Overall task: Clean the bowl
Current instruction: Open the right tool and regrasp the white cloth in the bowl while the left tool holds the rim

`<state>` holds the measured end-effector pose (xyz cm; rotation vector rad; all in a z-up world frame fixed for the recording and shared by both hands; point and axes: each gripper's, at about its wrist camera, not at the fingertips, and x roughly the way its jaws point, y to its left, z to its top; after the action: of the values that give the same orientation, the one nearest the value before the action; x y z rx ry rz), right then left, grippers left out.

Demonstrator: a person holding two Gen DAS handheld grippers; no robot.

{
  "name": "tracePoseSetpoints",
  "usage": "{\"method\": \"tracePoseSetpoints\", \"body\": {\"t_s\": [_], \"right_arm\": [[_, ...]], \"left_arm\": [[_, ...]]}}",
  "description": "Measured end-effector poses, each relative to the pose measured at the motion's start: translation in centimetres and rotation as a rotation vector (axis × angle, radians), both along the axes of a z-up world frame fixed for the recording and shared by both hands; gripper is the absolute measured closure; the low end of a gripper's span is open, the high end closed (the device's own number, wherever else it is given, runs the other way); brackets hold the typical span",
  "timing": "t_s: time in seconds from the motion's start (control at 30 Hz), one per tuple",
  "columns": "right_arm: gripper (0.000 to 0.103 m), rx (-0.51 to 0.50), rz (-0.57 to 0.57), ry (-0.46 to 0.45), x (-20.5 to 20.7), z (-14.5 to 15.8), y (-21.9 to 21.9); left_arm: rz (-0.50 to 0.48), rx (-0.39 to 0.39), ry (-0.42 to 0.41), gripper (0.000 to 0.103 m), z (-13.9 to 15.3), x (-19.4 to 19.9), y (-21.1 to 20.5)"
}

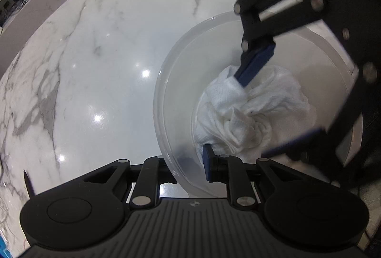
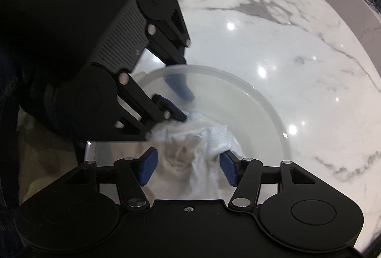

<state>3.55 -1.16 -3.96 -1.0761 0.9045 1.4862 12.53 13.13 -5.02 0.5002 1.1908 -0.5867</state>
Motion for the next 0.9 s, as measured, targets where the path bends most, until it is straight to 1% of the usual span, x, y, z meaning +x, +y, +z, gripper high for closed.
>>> {"method": "tracePoseSetpoints", "body": {"t_s": [0.1,0.13,0.17,0.23,0.27,0.33,0.4,0.43,0.47,0.5,0.57,0.6,0.63,0.7,0.8,0.9], "right_arm": [[0.046,0.002,-0.003,-0.004,-0.3,-0.5,0.0],[0.046,0.001,-0.004,-0.006,-0.4,-0.6,0.0],[0.046,0.000,-0.006,-0.008,-0.4,-0.9,-0.1],[0.046,0.000,-0.001,-0.013,-0.5,-1.1,-0.1],[0.046,0.000,0.010,-0.021,-0.7,-1.3,-0.2],[0.050,0.007,0.024,-0.038,-1.0,-1.4,-0.4],[0.056,0.015,0.039,-0.066,-1.3,-1.6,-0.4],[0.059,0.017,0.046,-0.077,-1.4,-1.6,-0.4],[0.063,0.021,0.053,-0.086,-1.5,-1.6,-0.5],[0.069,0.024,0.053,-0.089,-1.5,-1.5,-0.5],[0.076,0.026,0.054,-0.103,-1.5,-1.4,-0.5],[0.078,0.023,0.054,-0.110,-1.5,-1.4,-0.5],[0.080,0.019,0.052,-0.112,-1.4,-1.3,-0.5],[0.081,0.009,0.049,-0.114,-1.4,-1.2,-0.4],[0.082,-0.001,0.053,-0.126,-1.5,-1.1,-0.5],[0.082,-0.011,0.063,-0.141,-1.6,-1.0,-0.6]], "left_arm": [[0.004,-0.006,0.003,0.086,0.1,0.2,0.9],[0.003,-0.006,0.004,0.086,-0.4,0.1,1.4],[0.002,-0.005,0.004,0.086,-0.6,0.0,0.1],[-0.003,-0.002,0.002,0.086,0.1,-3.3,-5.4],[-0.003,0.000,0.002,0.086,1.0,-5.9,-7.0],[0.000,-0.001,0.004,0.086,0.9,-6.1,-7.1],[0.002,-0.004,0.006,0.086,1.1,-6.9,-9.0],[0.003,-0.005,0.007,0.086,1.2,-7.0,-9.3],[0.004,-0.006,0.008,0.086,1.2,-7.1,-9.7],[0.005,-0.006,0.010,0.086,1.4,-7.0,-10.1],[0.006,-0.005,0.013,0.086,1.6,-6.9,-10.7],[0.007,-0.005,0.015,0.086,2.0,-7.9,-12.5],[0.008,-0.006,0.020,0.086,2.6,-8.8,-12.7],[0.010,-0.008,0.024,0.086,2.8,-8.8,-12.8],[0.007,-0.007,0.024,0.086,2.4,-8.7,-12.9],[0.002,-0.010,0.032,0.086,2.6,-8.5,-12.8]]}}
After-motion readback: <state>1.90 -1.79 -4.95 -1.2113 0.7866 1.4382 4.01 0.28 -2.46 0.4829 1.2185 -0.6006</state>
